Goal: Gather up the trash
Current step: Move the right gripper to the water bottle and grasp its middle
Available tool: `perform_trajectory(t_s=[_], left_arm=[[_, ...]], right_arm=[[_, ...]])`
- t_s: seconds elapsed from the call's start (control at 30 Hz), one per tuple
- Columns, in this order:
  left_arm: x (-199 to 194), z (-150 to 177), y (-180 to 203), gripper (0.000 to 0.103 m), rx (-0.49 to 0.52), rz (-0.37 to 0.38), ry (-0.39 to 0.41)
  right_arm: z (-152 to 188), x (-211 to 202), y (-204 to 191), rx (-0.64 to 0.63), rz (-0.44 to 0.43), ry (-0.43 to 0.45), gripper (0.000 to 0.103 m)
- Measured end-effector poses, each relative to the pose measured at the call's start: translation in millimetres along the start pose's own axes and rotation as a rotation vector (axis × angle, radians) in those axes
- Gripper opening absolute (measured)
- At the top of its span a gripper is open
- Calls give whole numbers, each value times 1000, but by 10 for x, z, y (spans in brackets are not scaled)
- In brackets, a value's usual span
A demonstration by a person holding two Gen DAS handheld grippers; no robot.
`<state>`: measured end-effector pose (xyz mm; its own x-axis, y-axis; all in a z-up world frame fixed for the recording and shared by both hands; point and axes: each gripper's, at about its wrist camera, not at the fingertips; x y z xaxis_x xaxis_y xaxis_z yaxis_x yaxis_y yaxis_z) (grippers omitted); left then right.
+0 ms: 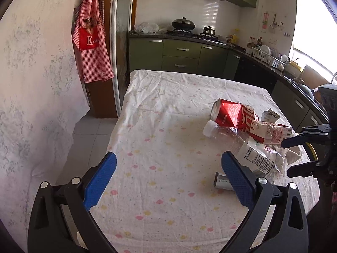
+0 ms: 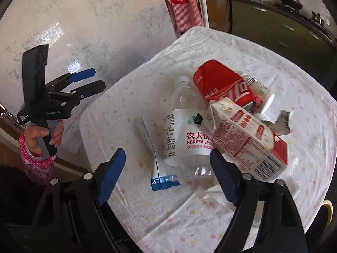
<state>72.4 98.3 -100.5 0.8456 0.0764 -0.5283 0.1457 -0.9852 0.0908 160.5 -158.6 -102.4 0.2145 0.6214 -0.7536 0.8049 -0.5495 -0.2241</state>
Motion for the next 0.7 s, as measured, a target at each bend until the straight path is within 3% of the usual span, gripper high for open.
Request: perform_trajectory(t_s=[0.37, 0.7], left_arm=[[41, 56, -103, 98, -36, 10, -18], [76, 87, -25, 98, -22, 23, -34]], right_arm=[[-119, 474, 161, 21, 45, -218, 77], [-301, 819, 206, 6, 32, -310, 77]])
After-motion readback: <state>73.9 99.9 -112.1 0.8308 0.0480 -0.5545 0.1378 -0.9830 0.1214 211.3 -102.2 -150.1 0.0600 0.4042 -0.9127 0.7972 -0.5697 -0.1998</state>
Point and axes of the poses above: each gripper's, at about its wrist camera, not at the fingertips, and x roughly the way its jaws point, y to its right, z to its underside, and after that the axes turned 9 degrees about y, right-handed
